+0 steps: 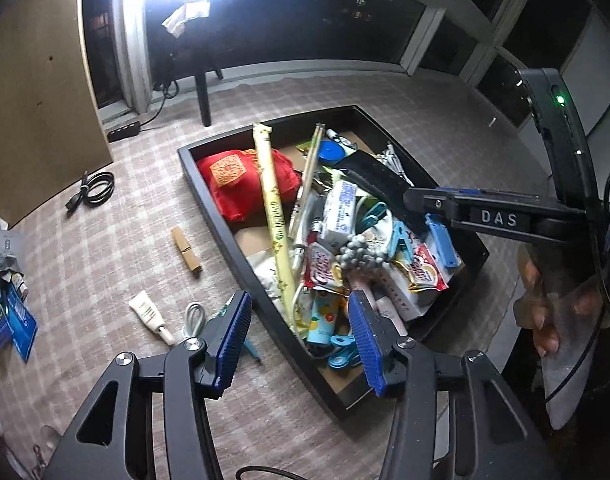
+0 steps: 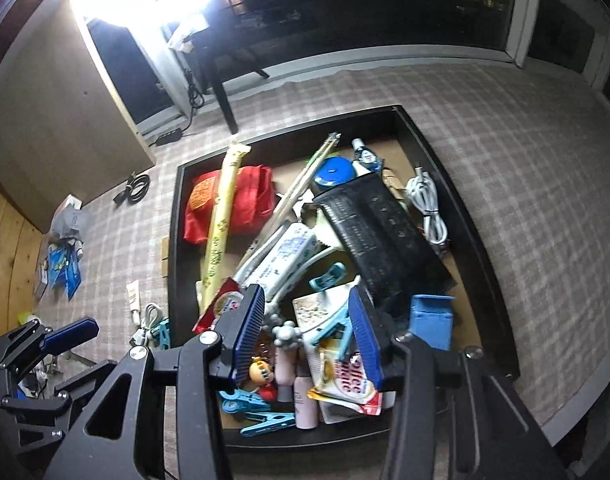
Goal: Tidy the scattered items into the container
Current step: 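Carry sachet and phone stand to the black box and release them, then grasp the metal clip with the left tool while the right tool grasps the spoon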
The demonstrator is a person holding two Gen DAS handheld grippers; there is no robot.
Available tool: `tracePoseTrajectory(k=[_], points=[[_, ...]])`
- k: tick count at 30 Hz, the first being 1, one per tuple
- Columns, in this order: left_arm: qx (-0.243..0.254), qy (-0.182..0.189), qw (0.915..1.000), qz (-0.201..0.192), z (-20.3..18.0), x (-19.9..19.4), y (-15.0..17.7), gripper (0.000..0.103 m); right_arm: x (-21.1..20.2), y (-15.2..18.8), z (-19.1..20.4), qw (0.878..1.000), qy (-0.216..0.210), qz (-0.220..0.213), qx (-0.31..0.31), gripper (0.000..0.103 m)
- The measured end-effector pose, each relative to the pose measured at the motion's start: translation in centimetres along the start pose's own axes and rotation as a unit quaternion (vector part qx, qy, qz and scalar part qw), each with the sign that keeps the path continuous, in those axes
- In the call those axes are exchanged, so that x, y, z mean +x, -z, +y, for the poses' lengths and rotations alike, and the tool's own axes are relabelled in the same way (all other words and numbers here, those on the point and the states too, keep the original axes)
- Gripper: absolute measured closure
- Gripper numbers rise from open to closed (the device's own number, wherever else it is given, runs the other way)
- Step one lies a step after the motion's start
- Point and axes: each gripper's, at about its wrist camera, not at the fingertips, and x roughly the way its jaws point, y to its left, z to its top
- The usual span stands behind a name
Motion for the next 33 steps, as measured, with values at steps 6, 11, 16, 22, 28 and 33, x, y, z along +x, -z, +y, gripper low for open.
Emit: tracePoseTrajectory(k=[6,11,16,22,28,33], points=[[-0.025,-0.025,0.9994,0.0,3.8,-0.6,0.8,0.056,0.5,0.1,1.9,1.0,-0.022,0.007,-0.013,0.06],[-0.066,-0.058,0.9962,0.002,9.1,-1.5,2.5,0.056,1.2,0.2,4.3,0.998,-0.041,0.015,-0.042,0.059],[-0.12,-0.099,0.9878,0.008,15.1,-3.0,5.8,0.056,2.2,0.6,7.6,0.995,-0.064,0.03,-0.077,0.059],[-0.189,-0.153,0.9699,0.011,22.2,-5.9,11.3,0.056,3.3,1.1,11.8,0.987,-0.085,0.044,-0.125,0.058],[-0.222,-0.195,0.9551,0.024,27.4,-8.9,17.9,0.056,4.4,2.3,17.9,0.97,-0.121,0.062,-0.2,0.058],[-0.205,-0.211,0.955,0.037,29.4,-10.0,21.7,0.054,5.4,4.9,24.6,0.94,-0.155,0.075,-0.295,0.058]])
